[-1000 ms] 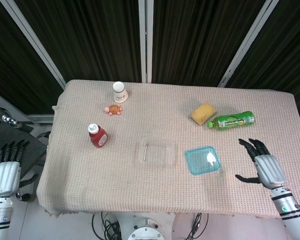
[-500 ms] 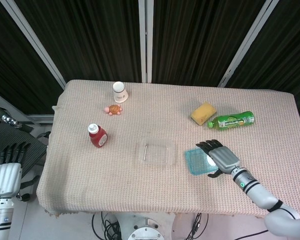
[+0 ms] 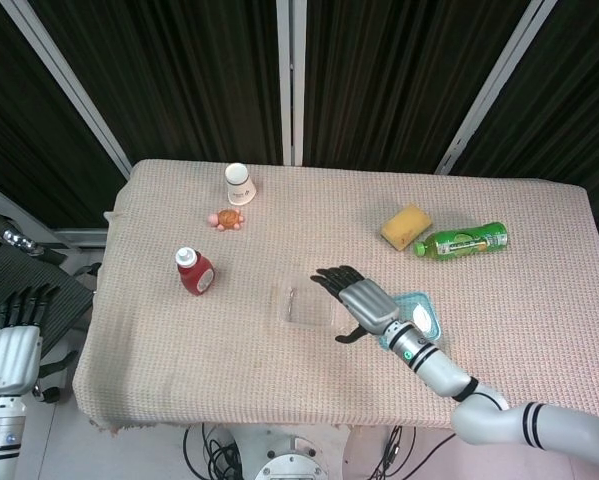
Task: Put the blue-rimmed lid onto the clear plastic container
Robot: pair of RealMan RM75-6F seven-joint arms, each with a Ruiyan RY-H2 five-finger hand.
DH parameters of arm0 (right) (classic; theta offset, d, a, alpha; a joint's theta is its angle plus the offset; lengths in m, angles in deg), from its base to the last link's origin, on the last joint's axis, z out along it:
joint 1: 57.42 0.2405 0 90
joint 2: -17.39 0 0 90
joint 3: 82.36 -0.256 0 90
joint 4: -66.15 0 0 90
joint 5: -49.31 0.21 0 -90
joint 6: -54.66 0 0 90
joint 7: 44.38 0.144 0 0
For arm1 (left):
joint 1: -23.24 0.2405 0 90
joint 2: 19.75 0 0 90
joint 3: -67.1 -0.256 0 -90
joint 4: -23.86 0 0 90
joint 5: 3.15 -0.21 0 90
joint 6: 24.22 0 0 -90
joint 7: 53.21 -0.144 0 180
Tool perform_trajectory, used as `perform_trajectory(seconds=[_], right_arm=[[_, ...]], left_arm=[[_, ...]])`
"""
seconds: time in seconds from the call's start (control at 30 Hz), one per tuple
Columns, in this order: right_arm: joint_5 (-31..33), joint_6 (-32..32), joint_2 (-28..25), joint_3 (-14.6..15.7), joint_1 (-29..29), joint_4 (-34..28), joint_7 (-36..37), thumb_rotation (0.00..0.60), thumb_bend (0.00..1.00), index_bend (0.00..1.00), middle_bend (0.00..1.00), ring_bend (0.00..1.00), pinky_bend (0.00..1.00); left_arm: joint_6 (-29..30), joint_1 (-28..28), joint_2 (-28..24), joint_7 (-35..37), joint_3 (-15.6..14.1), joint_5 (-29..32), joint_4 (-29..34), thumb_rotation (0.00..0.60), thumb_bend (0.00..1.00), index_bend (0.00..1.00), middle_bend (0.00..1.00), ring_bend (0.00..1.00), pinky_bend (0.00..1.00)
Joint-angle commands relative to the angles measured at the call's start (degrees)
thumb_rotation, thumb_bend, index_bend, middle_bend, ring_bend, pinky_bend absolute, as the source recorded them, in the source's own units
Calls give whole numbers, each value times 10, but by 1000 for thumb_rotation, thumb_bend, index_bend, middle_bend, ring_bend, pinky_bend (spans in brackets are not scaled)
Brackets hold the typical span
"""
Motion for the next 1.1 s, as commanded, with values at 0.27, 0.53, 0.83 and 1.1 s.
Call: perform_trajectory(seconds=[0.27,0.53,0.83,1.1], right_arm=[[260,-21,86,-20,118,23,-143,600,0,0,0,0,0],[324,-9,104,-7,160,44,-178,600,0,0,0,0,0],[258,-14,98,9,161,83,-152,600,0,0,129,28,100],[103,-32,35,42,117,76,-56,600,20,23,209,153,339]], left_arm=[[-1,4,0,13,-1,3,-11,600,0,108,67,0,0],[-5,3,1,22,-1,2,-18,600,0,108,67,0,0],[-7,3,-2,24,0,3,-18,600,0,108,67,0,0],[-2,4,-2,11,0,1,-9,600,0,107,61,0,0]])
